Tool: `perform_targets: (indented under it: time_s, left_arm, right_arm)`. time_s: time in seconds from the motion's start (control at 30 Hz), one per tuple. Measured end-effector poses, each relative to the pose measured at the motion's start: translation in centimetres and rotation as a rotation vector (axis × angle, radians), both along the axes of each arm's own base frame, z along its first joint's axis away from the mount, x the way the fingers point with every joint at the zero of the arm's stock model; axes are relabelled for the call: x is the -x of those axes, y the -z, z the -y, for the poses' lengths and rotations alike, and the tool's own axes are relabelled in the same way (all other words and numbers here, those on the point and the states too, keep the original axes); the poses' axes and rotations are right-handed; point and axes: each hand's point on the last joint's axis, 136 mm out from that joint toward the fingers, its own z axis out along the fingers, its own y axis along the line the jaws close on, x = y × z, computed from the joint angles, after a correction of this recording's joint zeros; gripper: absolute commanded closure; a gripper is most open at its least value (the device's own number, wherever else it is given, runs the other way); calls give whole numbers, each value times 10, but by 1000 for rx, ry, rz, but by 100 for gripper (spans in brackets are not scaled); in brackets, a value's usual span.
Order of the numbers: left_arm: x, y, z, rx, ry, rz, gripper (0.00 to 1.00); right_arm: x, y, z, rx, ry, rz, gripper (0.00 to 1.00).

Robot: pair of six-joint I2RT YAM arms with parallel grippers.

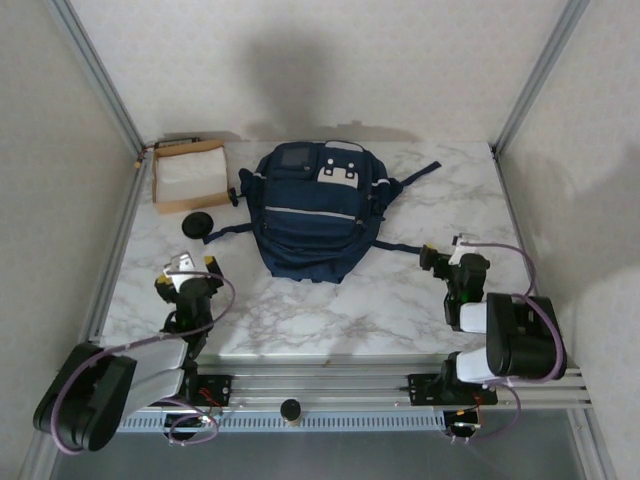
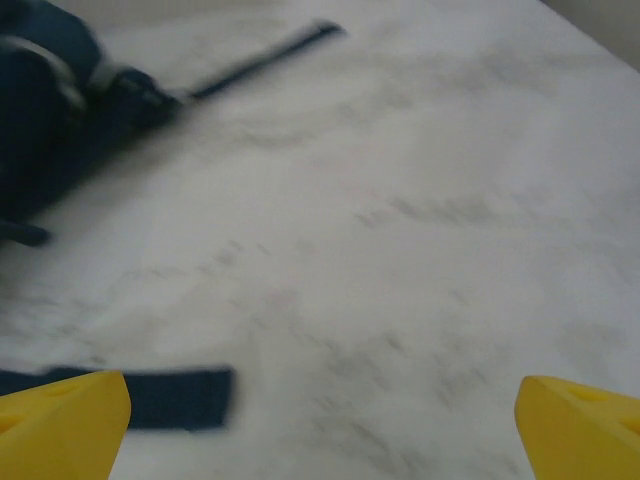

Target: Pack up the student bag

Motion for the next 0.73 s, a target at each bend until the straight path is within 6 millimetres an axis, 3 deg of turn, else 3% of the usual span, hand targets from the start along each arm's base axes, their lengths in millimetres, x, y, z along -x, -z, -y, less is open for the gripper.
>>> perform_targets:
  time_s: [0.13, 0.33, 0.47, 0.57, 0.73]
  left_arm:
    - [-22, -23, 11, -35, 73, 93, 1]
    - [-60, -33, 25, -52, 163, 123, 1]
    - [-70, -34, 16, -31, 171, 146, 1]
    - [-75, -24, 12, -12, 175, 117, 1]
    - [-82, -29, 9, 15, 181, 137, 1]
  right_arm:
    - [-11, -10, -15, 14, -76, 82, 1]
    - [-17, -27, -16, 29, -69, 152, 1]
    - [-18, -30, -14, 33, -59, 166, 1]
    - [-19, -31, -13, 37, -51, 168, 1]
    - [-19, -32, -13, 40, -48, 172, 1]
